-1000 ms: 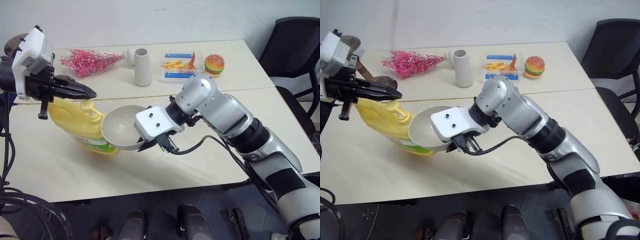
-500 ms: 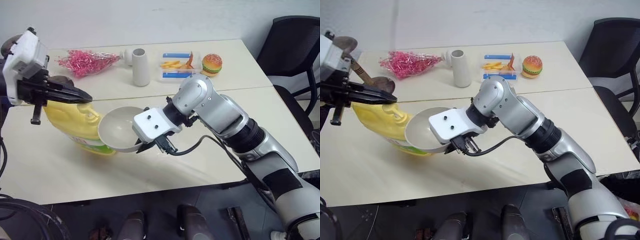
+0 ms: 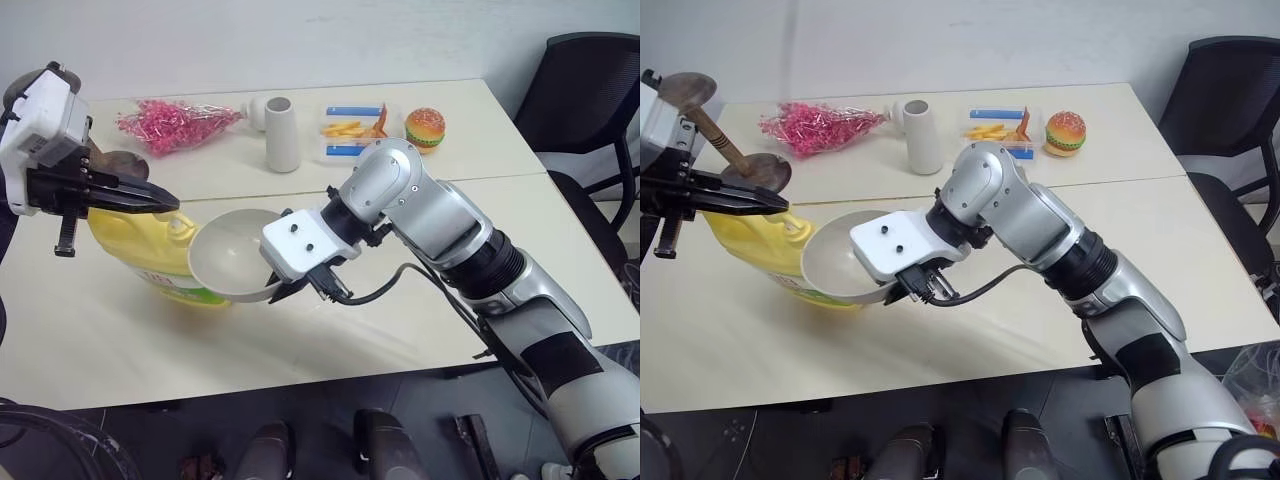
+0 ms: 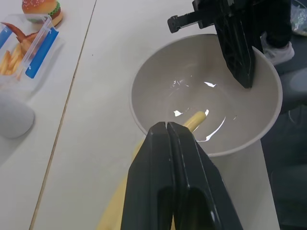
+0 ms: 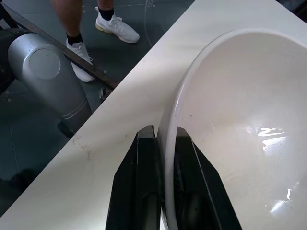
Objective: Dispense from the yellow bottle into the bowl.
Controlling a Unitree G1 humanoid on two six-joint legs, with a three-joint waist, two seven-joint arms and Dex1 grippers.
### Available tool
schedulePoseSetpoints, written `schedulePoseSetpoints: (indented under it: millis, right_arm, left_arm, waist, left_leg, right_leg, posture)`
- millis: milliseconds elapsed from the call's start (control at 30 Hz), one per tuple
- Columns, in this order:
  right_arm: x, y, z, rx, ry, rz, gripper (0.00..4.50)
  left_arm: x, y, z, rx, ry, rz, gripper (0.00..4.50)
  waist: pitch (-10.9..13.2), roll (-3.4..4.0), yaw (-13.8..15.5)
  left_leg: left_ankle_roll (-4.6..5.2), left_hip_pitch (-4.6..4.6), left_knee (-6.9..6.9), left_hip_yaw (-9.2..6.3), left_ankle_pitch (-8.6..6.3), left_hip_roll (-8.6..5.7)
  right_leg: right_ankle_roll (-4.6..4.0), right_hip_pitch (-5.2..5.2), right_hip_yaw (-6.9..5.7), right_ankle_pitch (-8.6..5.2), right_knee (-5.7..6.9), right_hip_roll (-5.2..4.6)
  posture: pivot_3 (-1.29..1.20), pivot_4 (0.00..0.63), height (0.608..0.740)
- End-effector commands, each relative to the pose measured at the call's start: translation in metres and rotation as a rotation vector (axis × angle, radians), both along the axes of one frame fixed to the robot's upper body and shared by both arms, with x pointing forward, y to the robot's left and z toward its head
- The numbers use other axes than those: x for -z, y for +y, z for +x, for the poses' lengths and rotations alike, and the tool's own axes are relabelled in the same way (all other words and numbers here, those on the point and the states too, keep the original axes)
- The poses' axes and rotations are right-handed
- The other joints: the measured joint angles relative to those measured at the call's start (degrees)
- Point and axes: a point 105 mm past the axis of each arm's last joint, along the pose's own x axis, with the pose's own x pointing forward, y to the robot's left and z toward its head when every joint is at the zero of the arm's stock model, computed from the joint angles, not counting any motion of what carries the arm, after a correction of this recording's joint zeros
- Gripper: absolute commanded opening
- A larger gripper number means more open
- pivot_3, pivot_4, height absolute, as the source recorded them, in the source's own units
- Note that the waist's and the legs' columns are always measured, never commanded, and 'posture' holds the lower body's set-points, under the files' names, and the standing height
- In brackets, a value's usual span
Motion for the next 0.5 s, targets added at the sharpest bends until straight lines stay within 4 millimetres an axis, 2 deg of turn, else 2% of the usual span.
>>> schedulePoseSetpoints:
  millis: [33, 300, 500]
  right_arm:
    - [-0.017, 0.003, -0.005, -0.041, -0.051, 0.043, 0.0]
    - [-0.011, -0.005, -0.005, -0.045, -0.053, 0.015, 0.0]
    - [-0.013, -0.002, -0.009, -0.07, -0.055, 0.031, 0.0]
  left_arm:
    - [-0.005, 0.002, -0.004, 0.02, -0.019, 0.015, 0.05]
    - [0.001, 0.006, -0.004, 0.015, -0.005, 0.031, 0.05]
    - [0.023, 0.008, -0.005, 0.032, 0.022, 0.113, 0.05]
  waist:
    - [0.0, 0.0, -0.05]
    - [0.0, 0.0, 0.0]
    - [0.0, 0.0, -0.02]
  left_leg:
    - [0.0, 0.0, 0.0, 0.0, 0.0, 0.0]
    - [0.0, 0.0, 0.0, 0.0, 0.0, 0.0]
    - [0.0, 0.11, -0.03, 0.02, 0.0, 0.01]
  right_leg:
    - [0.0, 0.0, 0.0, 0.0, 0.0, 0.0]
    - [0.0, 0.0, 0.0, 0.0, 0.01, 0.0]
    - [0.0, 0.06, 0.0, 0.0, 0.04, -0.02]
  posture:
    - [0.0, 0.15, 0.74]
    - [0.0, 0.15, 0.74]
    - [0.0, 0.15, 0.74]
